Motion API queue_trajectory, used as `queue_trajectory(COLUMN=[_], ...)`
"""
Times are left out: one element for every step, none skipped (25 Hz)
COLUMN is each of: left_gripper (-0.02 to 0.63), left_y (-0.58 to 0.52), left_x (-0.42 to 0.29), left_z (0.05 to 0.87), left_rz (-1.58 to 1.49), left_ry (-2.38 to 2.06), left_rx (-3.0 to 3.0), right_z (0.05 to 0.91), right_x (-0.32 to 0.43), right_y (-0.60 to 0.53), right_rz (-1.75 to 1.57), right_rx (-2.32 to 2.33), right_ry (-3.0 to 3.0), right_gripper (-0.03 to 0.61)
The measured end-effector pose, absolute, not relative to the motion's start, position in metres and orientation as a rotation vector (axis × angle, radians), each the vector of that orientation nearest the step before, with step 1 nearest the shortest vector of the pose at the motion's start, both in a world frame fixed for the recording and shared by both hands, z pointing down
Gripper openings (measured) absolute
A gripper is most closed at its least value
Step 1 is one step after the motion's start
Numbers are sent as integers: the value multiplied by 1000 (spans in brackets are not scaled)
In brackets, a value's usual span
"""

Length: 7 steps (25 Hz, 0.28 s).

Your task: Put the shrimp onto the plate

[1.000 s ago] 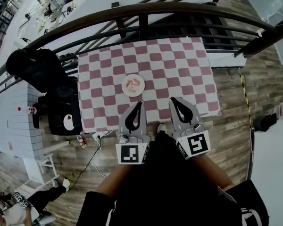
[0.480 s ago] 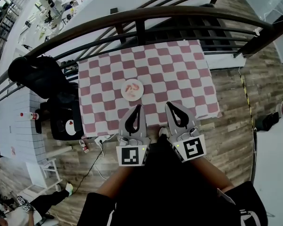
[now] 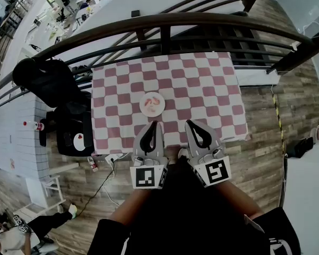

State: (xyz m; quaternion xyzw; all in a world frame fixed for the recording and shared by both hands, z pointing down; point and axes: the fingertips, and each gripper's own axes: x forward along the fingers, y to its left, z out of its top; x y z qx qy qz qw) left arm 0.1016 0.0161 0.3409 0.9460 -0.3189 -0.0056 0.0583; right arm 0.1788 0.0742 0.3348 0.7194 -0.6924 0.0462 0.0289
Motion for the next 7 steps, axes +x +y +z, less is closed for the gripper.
queue_trajectory(left_gripper=[9,9,9,9,9,9,9], left_y=[15,14,14,14,14,14,15], left_x=[100,98,97,97,97,97,97], left_z=[342,344,345,345,346,347,348], left_rz=[-15,-11,-8,-5,-2,1,4], left_ry=[-978,-985,-989,-988,-986,-982,-979], left_rx=[2862,2861,2862,2865,2868,2873,2877], right_z=[335,336,336,337,337,337,337], right_x=[177,175,173,172,171,171,170], right_y=[73,72,71,70,69,69,68], right_rz=[147,151,153,152,147,139,130], right_rx=[2207,2195,2184,2176,2168,2159,2150], right_ry=[-2146,-2154,-2159,-2161,-2162,-2163,-2163], right_gripper=[-3,-3,-3,-3,-5,-5,-3])
